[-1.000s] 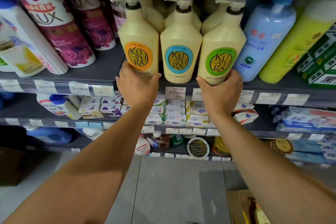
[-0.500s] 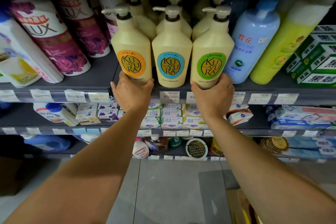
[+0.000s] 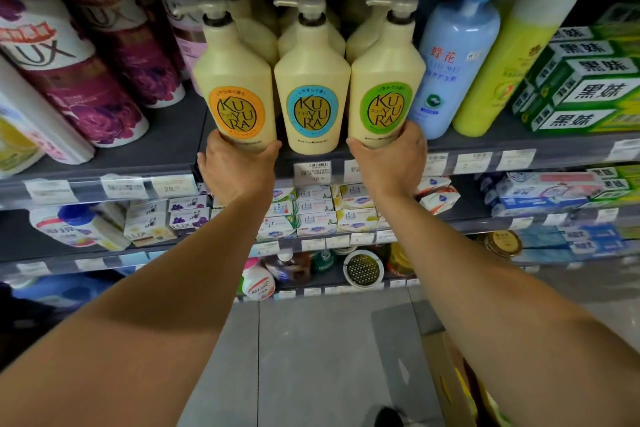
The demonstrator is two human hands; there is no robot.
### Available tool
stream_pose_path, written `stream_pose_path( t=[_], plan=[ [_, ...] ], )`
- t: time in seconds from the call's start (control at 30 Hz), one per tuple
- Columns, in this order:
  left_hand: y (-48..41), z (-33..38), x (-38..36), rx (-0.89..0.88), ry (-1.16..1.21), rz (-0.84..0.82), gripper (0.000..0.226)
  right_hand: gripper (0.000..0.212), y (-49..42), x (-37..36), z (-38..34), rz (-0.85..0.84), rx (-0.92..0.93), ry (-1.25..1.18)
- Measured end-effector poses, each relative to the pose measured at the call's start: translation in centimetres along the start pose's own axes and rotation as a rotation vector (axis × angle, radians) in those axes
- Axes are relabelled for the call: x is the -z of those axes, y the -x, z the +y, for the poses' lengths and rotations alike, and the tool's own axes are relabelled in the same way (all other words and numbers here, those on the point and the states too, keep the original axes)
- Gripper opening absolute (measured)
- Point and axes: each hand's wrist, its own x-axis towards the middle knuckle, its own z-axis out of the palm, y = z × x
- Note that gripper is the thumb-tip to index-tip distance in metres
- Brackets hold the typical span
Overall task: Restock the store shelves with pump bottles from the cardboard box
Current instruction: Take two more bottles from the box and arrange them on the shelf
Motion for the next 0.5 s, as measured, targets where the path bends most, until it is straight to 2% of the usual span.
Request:
stream_pose_path(
  t=[0.3, 0.4, 0.5],
  plan=[
    [-0.2, -0.2, 0.1, -0.002, -0.009, -0.031, 0.099, 0.081, 0.1, 0.0, 0.0, 0.004, 0.048, 0.061],
    [0.1, 0.4, 0.5, 0.002, -0.006, -0.077, 0.101, 0.08, 0.0, 0.2, 0.0, -0.056, 0.03, 0.07],
    [1.1, 0.8, 2.2, 0.007, 0.077, -0.191, 0.117, 0.08, 0.4, 1.8, -0.5, -0.154, 0.027, 0.038]
  ],
)
